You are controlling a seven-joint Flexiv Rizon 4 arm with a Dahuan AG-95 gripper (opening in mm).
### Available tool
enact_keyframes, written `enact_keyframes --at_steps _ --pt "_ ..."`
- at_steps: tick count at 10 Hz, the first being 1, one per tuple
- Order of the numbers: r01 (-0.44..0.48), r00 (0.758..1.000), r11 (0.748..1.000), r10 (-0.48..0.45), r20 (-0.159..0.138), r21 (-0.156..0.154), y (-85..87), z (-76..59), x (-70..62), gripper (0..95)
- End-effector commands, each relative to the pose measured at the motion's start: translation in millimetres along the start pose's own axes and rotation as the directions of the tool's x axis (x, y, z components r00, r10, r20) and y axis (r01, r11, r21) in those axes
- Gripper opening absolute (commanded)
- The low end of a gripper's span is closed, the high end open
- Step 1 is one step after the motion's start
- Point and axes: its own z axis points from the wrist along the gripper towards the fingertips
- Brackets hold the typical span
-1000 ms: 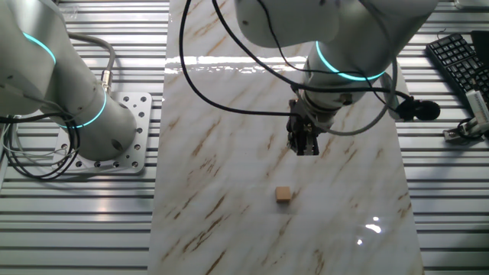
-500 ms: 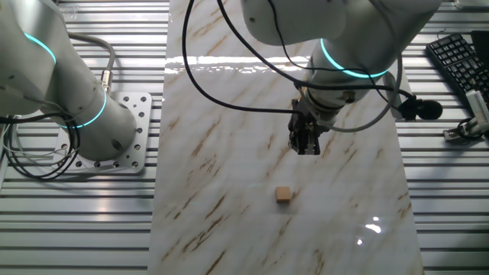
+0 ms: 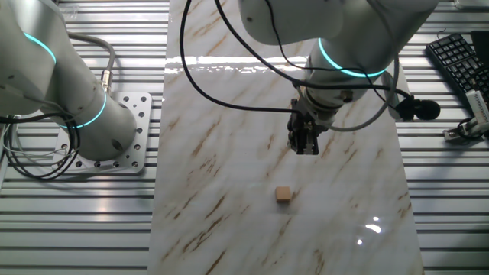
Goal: Pick up the small block on the left and move it to the right
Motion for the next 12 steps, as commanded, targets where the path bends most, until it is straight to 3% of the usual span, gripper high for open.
enact_keyframes --at_steps 1,6,12 --pt "0.001 1.000 1.000 -0.001 -0.002 0.003 -0.3 0.5 0.3 0.0" --pt "0.014 1.000 1.000 -0.014 0.008 0.003 -10.8 11.9 -1.5 0.0" --pt "0.092 0.996 0.996 -0.092 0.022 -0.016 -51.3 30.6 1.3 0.0"
